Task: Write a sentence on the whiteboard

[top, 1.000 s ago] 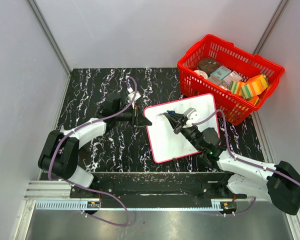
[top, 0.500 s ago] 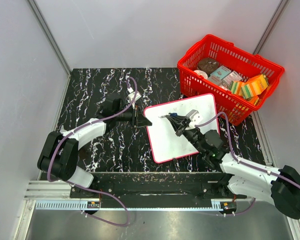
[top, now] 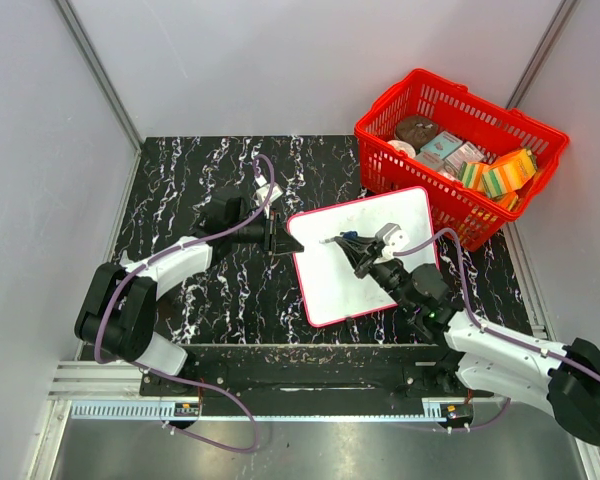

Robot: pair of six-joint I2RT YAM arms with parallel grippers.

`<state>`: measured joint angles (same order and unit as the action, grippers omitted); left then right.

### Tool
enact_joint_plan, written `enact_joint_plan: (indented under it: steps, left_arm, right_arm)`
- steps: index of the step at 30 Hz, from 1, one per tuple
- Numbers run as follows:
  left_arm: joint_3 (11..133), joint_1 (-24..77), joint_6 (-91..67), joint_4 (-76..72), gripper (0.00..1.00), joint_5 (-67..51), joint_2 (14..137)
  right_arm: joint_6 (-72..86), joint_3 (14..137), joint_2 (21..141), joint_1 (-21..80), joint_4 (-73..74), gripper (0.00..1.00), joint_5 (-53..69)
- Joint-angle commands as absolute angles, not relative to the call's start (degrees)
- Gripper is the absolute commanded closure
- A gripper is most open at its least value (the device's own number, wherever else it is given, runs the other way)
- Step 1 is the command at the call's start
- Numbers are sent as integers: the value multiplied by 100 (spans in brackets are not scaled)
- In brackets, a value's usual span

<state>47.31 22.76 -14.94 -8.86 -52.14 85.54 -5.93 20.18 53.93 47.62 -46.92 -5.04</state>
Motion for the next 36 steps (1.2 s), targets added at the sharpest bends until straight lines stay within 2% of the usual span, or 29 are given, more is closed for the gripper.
enact_joint_plan:
  steps: [1,14,25,36]
  left_arm:
    - [4614,2426,-281,-413,100,-4570,8578]
    - [4641,2435,-264,-334,100,-4518,8587]
    - [4641,2470,-229,-325,100,-4509,8613]
    - [4632,2496,-211,-316,100,-4509,8613]
  right_arm:
    - [-519,1942,5282,4790,-4579,100,-606]
    - [-562,1978,5291,4790,-4491,100,-589]
    - [-633,2092,5440,4790,-4956,100,-1239]
    - [-764,2347,5818,4790,-5185,100,-1336]
